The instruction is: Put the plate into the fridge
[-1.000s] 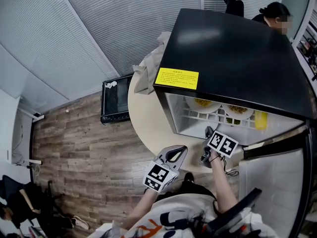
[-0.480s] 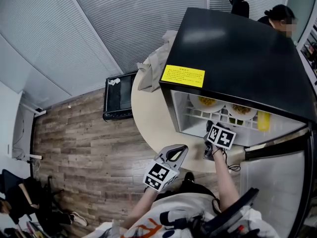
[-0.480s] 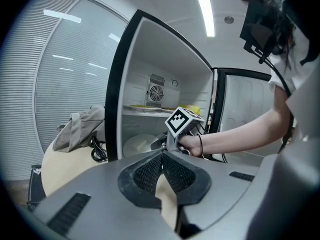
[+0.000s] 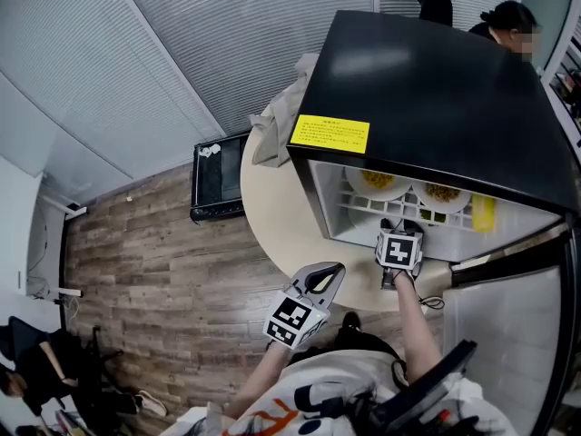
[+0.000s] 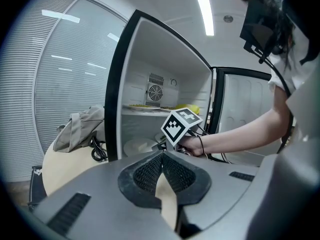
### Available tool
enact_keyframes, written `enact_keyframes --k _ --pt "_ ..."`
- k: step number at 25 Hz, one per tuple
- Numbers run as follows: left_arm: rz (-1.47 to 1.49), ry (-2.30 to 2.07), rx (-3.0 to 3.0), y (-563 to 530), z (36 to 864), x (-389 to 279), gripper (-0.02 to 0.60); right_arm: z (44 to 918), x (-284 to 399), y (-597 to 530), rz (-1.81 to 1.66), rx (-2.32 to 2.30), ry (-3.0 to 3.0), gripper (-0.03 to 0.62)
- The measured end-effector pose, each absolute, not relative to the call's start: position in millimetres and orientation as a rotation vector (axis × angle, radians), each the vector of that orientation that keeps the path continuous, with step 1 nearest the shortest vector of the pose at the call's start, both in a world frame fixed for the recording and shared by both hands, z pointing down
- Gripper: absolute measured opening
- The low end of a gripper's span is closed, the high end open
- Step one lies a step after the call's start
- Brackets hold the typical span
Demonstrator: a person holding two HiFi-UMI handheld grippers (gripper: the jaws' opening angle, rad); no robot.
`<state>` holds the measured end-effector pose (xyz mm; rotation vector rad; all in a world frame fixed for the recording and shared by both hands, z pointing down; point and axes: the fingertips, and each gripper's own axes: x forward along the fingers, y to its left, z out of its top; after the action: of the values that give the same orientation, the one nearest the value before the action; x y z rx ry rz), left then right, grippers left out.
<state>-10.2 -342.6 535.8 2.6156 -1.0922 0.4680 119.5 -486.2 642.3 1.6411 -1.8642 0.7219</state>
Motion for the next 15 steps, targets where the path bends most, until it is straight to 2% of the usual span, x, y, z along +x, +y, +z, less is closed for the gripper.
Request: enact_keyframes --k 15 --pt "0.438 -1.077 2.651 -331.0 526.9 -11.9 0.011 601.3 118.5 -433.1 0.995 1.681 -2.042 0.210"
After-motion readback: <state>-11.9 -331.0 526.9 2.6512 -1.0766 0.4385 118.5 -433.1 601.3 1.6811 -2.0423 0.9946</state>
